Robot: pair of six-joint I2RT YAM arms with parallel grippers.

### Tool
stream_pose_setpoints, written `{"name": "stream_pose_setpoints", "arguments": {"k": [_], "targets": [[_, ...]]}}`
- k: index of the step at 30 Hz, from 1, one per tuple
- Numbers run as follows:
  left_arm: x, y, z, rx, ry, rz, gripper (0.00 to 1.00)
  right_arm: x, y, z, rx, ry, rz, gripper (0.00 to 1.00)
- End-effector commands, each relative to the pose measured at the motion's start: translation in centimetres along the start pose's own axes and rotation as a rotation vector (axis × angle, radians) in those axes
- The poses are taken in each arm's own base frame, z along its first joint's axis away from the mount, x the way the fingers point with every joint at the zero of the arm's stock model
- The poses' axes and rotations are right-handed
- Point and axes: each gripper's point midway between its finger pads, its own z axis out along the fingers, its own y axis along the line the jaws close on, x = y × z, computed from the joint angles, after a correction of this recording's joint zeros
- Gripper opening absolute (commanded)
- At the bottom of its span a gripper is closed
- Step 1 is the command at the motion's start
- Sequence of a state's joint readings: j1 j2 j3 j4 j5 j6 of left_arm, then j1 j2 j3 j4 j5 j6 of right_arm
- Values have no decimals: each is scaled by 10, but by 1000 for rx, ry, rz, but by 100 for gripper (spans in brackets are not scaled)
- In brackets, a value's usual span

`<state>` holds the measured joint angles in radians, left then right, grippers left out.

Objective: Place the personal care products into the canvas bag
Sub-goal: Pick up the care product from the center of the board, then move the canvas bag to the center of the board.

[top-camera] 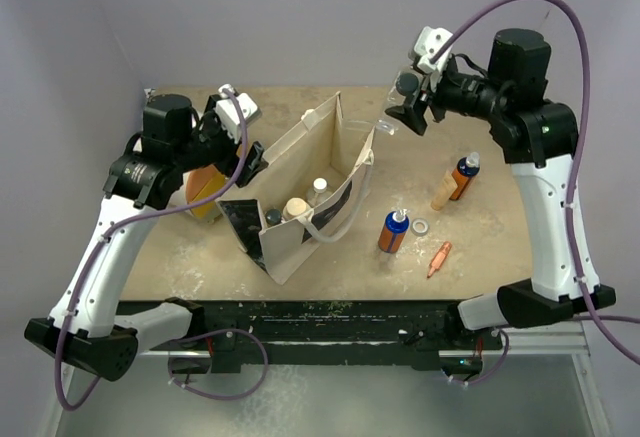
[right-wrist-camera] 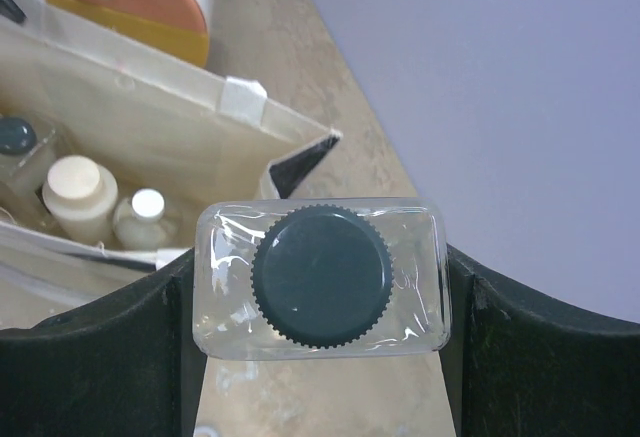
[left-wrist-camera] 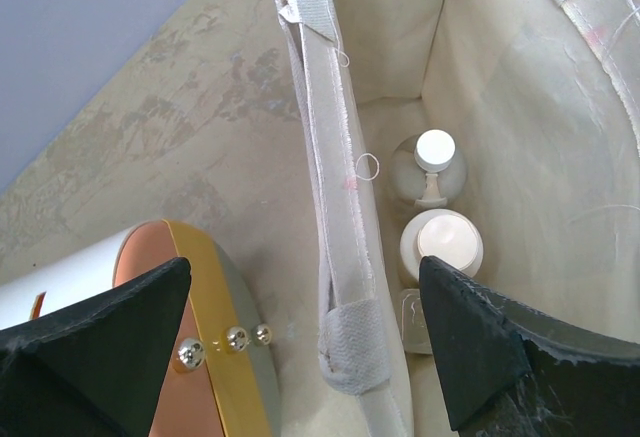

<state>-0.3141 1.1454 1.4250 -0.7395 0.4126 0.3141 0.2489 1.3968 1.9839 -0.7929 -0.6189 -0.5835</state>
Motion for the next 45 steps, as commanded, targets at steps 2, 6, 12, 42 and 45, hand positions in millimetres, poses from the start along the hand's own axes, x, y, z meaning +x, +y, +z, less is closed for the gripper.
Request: {"name": "stream_pose_setpoints", "arguments": {"k": [2, 6, 12, 42, 45], "targets": [[-4, -1, 8, 37, -23, 3, 97, -82, -5, 1, 5, -216, -148, 0], [4, -4, 17, 71, 9, -19, 94, -108, 12, 14, -62, -273, -182, 0], [9, -16, 22, 143, 14, -47, 91, -126, 56, 35, -231, -326, -204, 0], [-16, -16, 9, 139, -67, 43, 73, -31, 119, 95, -595, -186, -328, 0], [-21, -20, -9, 140, -68, 109, 80, -32, 115, 92, -582, -184, -323, 0]]}}
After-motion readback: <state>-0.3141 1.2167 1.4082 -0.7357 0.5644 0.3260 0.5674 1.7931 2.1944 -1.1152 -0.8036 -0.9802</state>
